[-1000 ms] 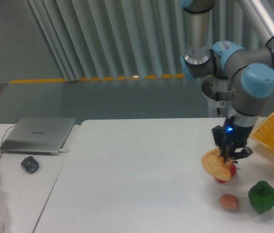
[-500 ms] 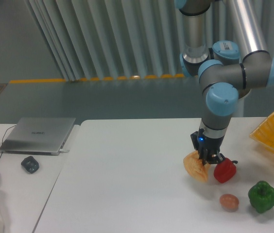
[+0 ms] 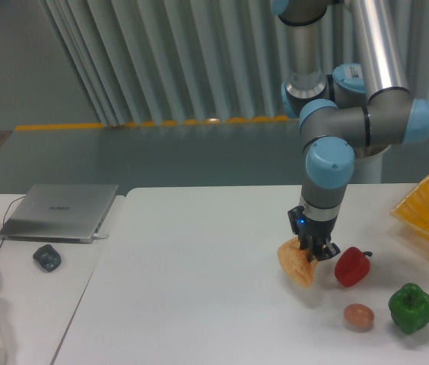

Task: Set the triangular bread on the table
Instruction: 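Lower the bread onto the table and open the gripper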

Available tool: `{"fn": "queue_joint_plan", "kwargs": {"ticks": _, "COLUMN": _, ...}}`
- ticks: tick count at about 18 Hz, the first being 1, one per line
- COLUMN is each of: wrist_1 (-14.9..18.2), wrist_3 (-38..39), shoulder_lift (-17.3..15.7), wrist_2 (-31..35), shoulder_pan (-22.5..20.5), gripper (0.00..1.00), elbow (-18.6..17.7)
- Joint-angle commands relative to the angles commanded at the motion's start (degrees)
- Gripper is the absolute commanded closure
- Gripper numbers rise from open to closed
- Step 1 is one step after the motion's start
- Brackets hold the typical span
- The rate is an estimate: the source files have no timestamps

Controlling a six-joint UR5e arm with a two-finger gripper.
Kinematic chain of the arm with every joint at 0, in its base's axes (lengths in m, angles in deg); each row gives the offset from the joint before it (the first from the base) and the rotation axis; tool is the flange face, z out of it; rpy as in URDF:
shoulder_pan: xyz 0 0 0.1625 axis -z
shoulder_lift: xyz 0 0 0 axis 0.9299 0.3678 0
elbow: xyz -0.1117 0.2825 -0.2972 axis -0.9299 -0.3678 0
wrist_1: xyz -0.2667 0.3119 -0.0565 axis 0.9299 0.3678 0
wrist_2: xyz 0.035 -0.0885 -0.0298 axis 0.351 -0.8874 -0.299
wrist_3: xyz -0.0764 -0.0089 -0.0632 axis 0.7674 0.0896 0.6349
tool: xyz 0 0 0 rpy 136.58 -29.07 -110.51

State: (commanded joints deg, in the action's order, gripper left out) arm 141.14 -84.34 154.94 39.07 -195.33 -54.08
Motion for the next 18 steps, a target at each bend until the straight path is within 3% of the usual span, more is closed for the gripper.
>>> {"fn": "queue_joint_plan", "kwargs": {"ticks": 2, "wrist_1": -0.1, "wrist_3": 0.2, "shoulder_lift": 0.1, "wrist_2": 0.2, "shoulder_pan": 0.0, "gripper": 0.00, "elbow": 0.0}}
{"fn": "queue_joint_plan", "kwargs": {"ticks": 8, "wrist_1": -0.3, "wrist_3": 0.1, "shoulder_lift": 0.1, "wrist_2": 1.1, "shoulder_pan": 0.1, "gripper": 0.00, "elbow": 0.7}}
{"fn": "queue_joint_plan", "kwargs": {"ticks": 12, "wrist_1": -3.2, "wrist_3": 0.3, "shoulder_lift": 0.0, "wrist_2": 1.8, "shoulder_pan": 0.1, "gripper": 0.00, "elbow": 0.7}}
{"fn": "queue_joint_plan", "kwargs": {"ticks": 18, "wrist_1": -3.8, "wrist_3": -0.4, "shoulder_lift": -0.5, "wrist_2": 9.6, "shoulder_pan": 0.9, "gripper": 0.00, "elbow": 2.6}}
